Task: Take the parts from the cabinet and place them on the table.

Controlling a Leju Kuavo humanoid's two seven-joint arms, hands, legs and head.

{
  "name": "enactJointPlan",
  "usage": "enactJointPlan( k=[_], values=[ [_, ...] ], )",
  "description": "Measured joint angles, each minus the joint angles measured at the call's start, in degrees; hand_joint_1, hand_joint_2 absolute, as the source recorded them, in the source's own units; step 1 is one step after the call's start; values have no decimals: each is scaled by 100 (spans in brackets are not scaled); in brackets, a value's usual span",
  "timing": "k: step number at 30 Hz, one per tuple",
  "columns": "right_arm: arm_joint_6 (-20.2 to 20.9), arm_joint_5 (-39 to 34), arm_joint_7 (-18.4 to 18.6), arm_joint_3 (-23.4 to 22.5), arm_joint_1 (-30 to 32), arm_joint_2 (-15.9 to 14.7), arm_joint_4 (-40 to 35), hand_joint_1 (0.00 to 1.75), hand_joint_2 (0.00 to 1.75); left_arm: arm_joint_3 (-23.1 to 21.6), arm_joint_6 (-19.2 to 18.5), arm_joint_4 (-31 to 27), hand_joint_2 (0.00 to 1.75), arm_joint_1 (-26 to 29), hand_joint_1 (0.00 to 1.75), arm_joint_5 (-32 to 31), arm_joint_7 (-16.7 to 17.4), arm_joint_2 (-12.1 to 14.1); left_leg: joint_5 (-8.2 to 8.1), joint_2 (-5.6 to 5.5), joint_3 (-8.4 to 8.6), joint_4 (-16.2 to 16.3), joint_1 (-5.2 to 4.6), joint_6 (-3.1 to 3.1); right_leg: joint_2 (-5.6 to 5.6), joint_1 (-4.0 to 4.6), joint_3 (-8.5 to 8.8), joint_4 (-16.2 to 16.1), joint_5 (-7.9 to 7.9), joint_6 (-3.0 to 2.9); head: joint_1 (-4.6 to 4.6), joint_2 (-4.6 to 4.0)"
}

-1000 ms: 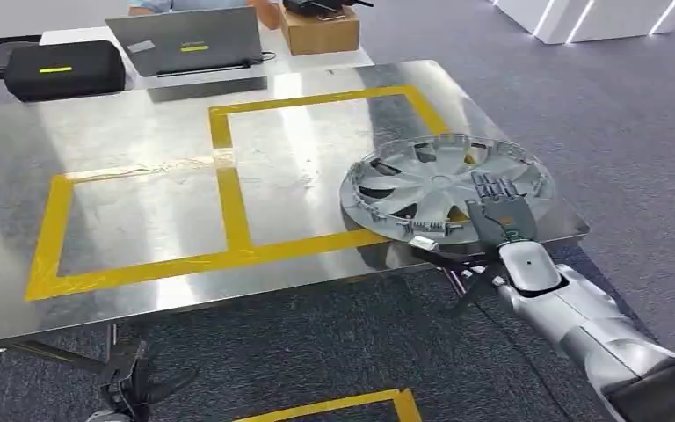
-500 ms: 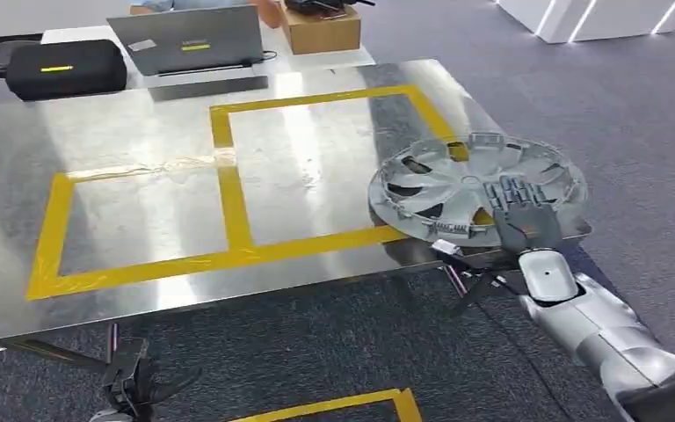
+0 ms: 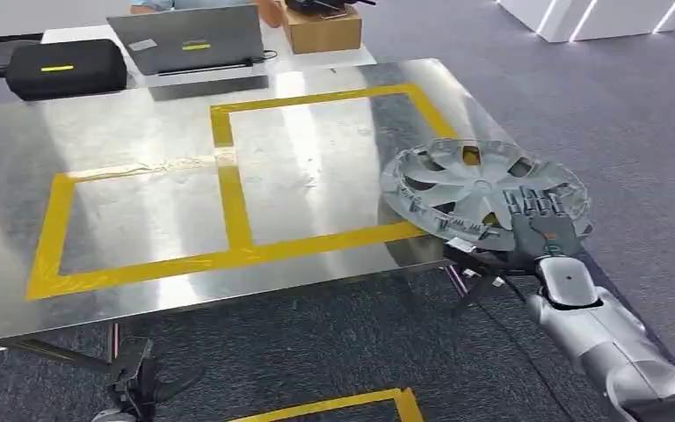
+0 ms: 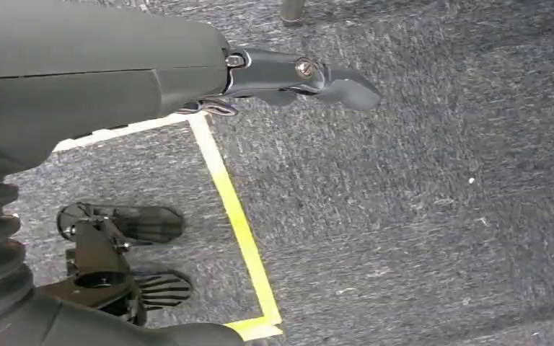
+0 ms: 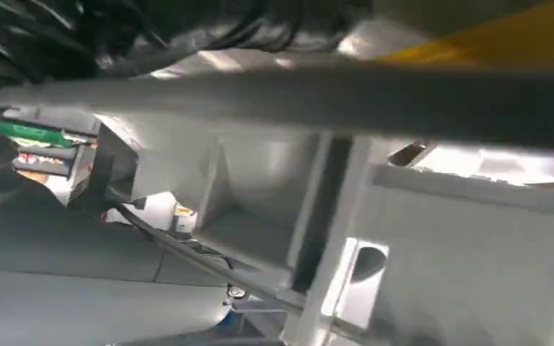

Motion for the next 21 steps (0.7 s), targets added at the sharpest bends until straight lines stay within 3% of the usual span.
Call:
enactJointPlan(
  k=[4,5,6,9,10,11,12,14,15,16,19,20,21],
  values=[
    [2,42,-24,-152,26,31,-113,0,0,-13,0,0,175,-7,0,13,0,0,36,4,4,-40,-31,74,6,-25,3,-29,30,68,-2,0],
    [0,46,-24,-179,35,31,-142,0,0,-17,0,0,175,-8,0,13,0,-18,98,11,37,-123,34,129,-17,-31,-52,0,-16,76,-2,0],
    [-9,61,-28,-207,34,31,-166,0,0,-22,0,-2,175,-12,0,26,0,-18,115,9,44,-149,25,151,-103,-19,-127,153,-163,79,19,0],
    [-35,111,-76,-258,75,33,-190,0,0,-61,0,-2,175,18,0,48,0,-17,125,-10,21,-147,25,166,-187,-37,-685,1446,-776,116,41,0],
    [-44,138,-98,-280,106,37,-201,0,0,-79,0,-2,175,31,0,52,2,-17,126,-37,18,-145,27,165,-189,-48,-827,1752,-839,137,48,0],
    [-55,155,-100,-293,125,39,-210,0,0,-94,0,-2,175,40,0,66,4,-20,127,-67,20,-144,32,156,-190,-68,-823,1741,-762,153,44,0],
    [-57,173,-100,-306,136,39,-236,0,0,-103,0,-2,175,42,0,70,7,-26,127,-117,20,-137,43,135,-189,-91,-691,1478,-570,167,44,0],
    [-52,192,-100,-339,129,39,-280,0,0,-116,0,-2,175,34,0,74,7,-33,99,-201,19,-92,76,59,-118,-147,-200,523,-99,208,44,0],
    [-44,197,-100,-343,133,39,-282,0,0,-120,0,-2,175,28,0,78,7,-29,76,-236,-4,-55,83,7,160,-200,-22,189,-135,244,52,0],
    [-37,199,-103,-343,136,39,-286,0,0,-122,0,-2,175,7,0,81,7,-26,66,-291,-78,29,59,-57,257,-197,85,75,-197,193,55,0],
    [-48,208,-120,-347,149,55,-323,0,0,-135,0,-2,175,32,0,81,13,-28,130,-444,-114,-34,102,-169,93,-145,51,175,-216,59,37,0],
    [-48,208,-120,-352,130,59,-338,0,0,-138,0,-2,175,36,0,81,13,-22,108,-464,-134,-14,109,-204,16,-178,60,150,-195,-6,39,0],
    [-48,210,-120,-358,115,59,-347,0,0,-140,0,-2,175,39,0,83,13,-20,15,-232,-181,115,92,-216,-50,-169,70,148,-194,-52,26,0]
  ],
)
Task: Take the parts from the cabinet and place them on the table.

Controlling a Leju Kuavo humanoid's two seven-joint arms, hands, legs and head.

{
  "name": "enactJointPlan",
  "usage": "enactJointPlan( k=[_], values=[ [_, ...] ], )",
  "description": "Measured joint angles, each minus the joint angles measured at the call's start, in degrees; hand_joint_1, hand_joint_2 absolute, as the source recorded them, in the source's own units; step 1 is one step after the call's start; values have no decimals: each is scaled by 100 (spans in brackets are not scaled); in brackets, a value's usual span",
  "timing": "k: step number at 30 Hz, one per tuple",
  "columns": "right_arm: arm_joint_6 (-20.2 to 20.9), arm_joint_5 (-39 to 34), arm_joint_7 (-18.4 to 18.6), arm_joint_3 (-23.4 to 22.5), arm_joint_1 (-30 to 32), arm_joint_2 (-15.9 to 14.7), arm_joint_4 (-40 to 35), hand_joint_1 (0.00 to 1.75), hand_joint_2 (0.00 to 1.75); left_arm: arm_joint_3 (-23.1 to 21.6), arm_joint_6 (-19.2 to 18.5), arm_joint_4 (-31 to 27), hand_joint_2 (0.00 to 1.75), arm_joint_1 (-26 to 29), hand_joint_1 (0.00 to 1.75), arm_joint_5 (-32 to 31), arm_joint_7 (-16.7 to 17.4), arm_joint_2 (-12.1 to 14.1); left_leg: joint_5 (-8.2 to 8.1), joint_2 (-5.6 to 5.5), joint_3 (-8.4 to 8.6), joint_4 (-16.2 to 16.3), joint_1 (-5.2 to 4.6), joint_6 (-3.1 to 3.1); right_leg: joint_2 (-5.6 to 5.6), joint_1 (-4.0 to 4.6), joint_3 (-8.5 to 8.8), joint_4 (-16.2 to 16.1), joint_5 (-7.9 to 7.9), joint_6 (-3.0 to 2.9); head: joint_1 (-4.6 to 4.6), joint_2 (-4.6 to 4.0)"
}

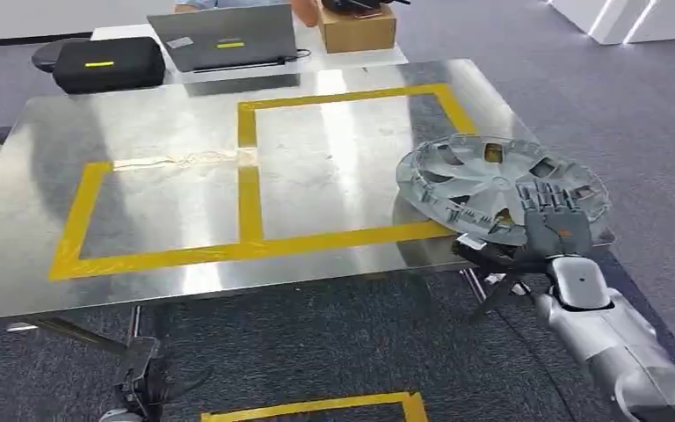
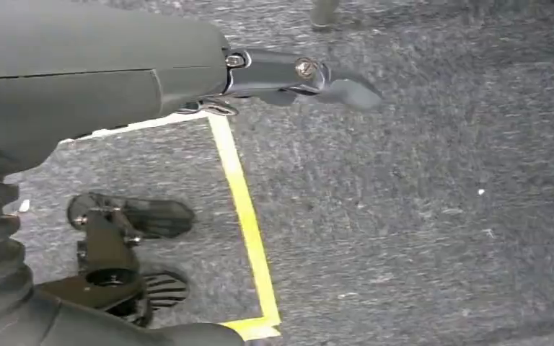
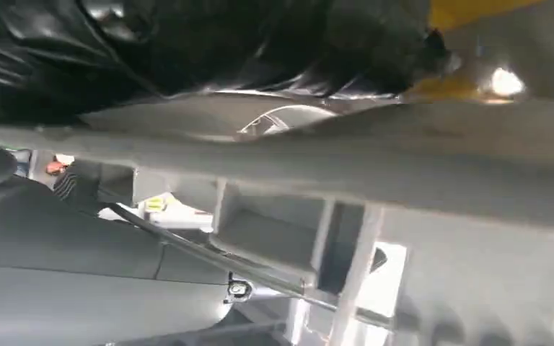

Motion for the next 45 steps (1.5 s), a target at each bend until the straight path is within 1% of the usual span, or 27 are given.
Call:
enactJointPlan(
  k=[1,3,4,5,6,8,9,10,13,14,15,16,18,19,20,21,22,24,25,26,27,28,29,33,37,39,45],
  values=[
    [0,7,2,-9,-6,2,-2,0,0,-7,-2,0,175,-15,0,0,0,-2,-194,142,-141,320,-8,-8,-60,18,2,0,-7,-44,-41,0],
    [11,46,4,-22,7,2,-2,0,0,-15,-4,0,175,-23,0,0,0,-15,-611,242,-558,1241,-5,-15,-204,68,-1,0,-12,-84,-41,0],
    [13,55,13,-26,17,2,-2,0,0,-15,-4,0,175,-8,0,4,0,-15,-712,249,-699,1567,-6,-11,-262,87,-2,1,-18,-95,-41,0],
    [17,68,15,-31,21,2,-2,0,0,-13,-2,0,175,11,0,7,0,-13,-678,249,-722,1642,-10,-3,-322,103,1,2,-19,-97,-46,0],
    [22,83,15,-33,19,2,-2,0,0,-13,-2,0,175,18,0,7,0,-11,-536,254,-636,1481,-18,20,-372,118,2,3,-20,-98,-44,0],
    [26,96,17,-37,10,2,-7,0,0,-15,-2,0,175,13,0,9,0,-2,-46,374,-154,533,-58,109,-489,135,24,3,-24,-94,-44,0],
    [26,103,17,-39,2,2,-15,0,0,-15,-2,0,175,8,0,9,0,-2,83,650,71,89,-110,170,-531,144,37,2,-28,-88,-46,0],
    [28,105,17,-44,3,2,-15,0,0,-18,-2,0,175,-15,0,9,0,-6,-9,778,116,-57,-182,178,-575,198,29,17,-43,-61,-50,0],
    [39,151,4,-55,-3,18,-20,0,0,-33,-2,0,175,-5,0,17,0,-13,26,565,61,-69,-183,234,-762,196,52,-30,-25,19,-31,0],
    [55,153,4,-55,13,28,-22,0,0,-39,-2,0,175,-5,0,17,0,-13,65,506,77,-127,-154,286,-794,195,62,-31,-42,58,-42,0],
    [52,153,11,-59,30,24,-22,0,0,-46,-2,0,175,-5,0,20,0,-29,100,480,88,-157,-126,318,-610,172,-2,29,-113,96,-19,0],
    [55,188,48,-59,38,13,-20,0,0,-52,0,-2,175,-21,0,31,0,-17,117,442,75,-159,-119,349,-383,164,-122,276,-294,104,4,0],
    [79,194,101,-57,70,20,-15,0,0,-70,2,-2,175,-47,0,46,0,-28,130,340,50,-157,-122,383,-244,158,-536,1167,-701,115,7,0],
    [87,190,138,-66,99,17,-4,0,0,-81,2,-2,175,-32,0,46,0,-31,129,283,45,-155,-125,383,-209,162,-747,1580,-828,127,9,0],
    [101,190,142,-68,123,15,4,0,0,-94,2,-2,175,-9,0,46,0,-31,129,247,48,-154,-126,383,-199,162,-859,1749,-817,125,9,0],
    [127,190,151,-70,138,17,11,0,0,-98,2,-2,175,3,0,50,0,-31,127,216,52,-152,-125,381,-201,160,-840,1640,-666,126,9,0],
    [142,190,166,-70,138,17,13,0,0,-101,2,-2,175,3,0,50,0,-31,122,188,56,-144,-121,373,-203,154,-707,1292,-410,121,7,0],
    [149,190,184,-81,124,17,13,0,0,-103,2,-2,175,-3,0,50,0,-31,87,147,65,-114,-113,321,-196,142,-250,263,123,111,11,0],
    [157,190,195,-81,117,17,15,0,0,-103,2,-4,175,-5,0,50,0,-26,69,133,40,-93,-151,286,-156,158,-124,128,31,104,13,0],
    [164,190,197,-81,113,17,15,0,0,-105,2,-2,175,-4,0,50,0,-26,73,126,2,-53,-151,267,-153,153,-82,2,6,55,0,0],
    [177,192,199,-81,138,17,15,0,0,-105,2,-2,175,-2,0,50,0,-26,82,121,-11,-65,-151,241,-153,149,-98,7,24,48,-9,0],
    [179,192,210,-79,147,17,18,0,0,-105,2,-2,175,9,0,50,0,-15,99,119,-17,-56,-160,325,-152,148,-99,0,36,56,4,0],
    [183,199,216,-79,144,17,18,0,0,-105,2,-2,175,9,0,52,0,-11,93,122,-13,-63,-161,371,-148,150,-103,0,36,55,-13,0],
    [195,201,240,-100,139,17,18,0,0,-107,2,-2,175,7,0,63,0,-17,105,128,11,-108,-151,375,-133,173,-102,1,23,16,-4,0],
    [195,203,240,-122,139,15,18,0,0,-107,2,-2,175,5,0,66,0,-15,125,133,19,-139,-149,311,-139,176,-106,3,24,-9,-2,0],
    [179,199,232,-133,140,15,18,0,0,-107,2,-2,175,8,0,70,4,-17,129,132,18,-151,-142,221,-141,176,-110,7,24,-11,-2,0],
    [0,221,258,-275,243,22,-263,0,0,-120,31,-2,175,24,0,164,44,-22,129,130,11,-150,-150,209,-152,167,-105,8,27,-13,0,0]
  ],
)
